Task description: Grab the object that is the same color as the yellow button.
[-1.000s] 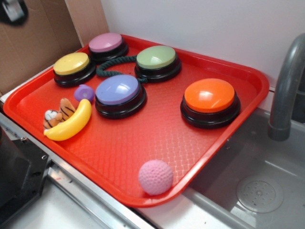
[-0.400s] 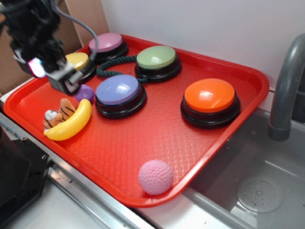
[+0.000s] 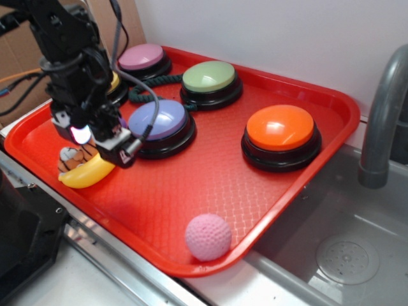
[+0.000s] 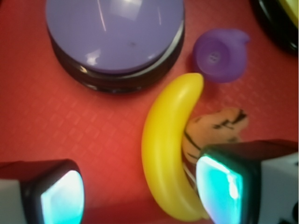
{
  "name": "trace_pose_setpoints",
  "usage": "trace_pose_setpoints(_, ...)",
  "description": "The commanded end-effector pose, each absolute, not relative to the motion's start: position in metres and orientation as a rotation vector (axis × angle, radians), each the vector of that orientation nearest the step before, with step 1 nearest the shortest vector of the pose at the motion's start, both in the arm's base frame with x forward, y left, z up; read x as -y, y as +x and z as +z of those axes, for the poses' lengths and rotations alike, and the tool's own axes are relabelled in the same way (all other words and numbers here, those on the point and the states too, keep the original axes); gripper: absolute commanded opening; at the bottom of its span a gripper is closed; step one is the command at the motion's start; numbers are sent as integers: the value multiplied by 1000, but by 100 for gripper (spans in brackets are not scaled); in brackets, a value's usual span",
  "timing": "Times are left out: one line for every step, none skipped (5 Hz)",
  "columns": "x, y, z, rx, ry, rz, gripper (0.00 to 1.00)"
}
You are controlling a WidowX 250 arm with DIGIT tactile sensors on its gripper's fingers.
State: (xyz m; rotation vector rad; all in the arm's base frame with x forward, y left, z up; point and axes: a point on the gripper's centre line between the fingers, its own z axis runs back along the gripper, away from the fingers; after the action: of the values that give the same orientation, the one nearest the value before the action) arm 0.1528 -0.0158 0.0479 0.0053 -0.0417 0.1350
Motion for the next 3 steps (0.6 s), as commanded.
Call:
trace_pose_setpoints(9, 154, 22, -1, 27, 168, 100)
trace_pose_setpoints(5, 153, 11, -7, 21, 190, 100)
trace_pose_setpoints(2, 152, 4, -10, 16, 205, 100)
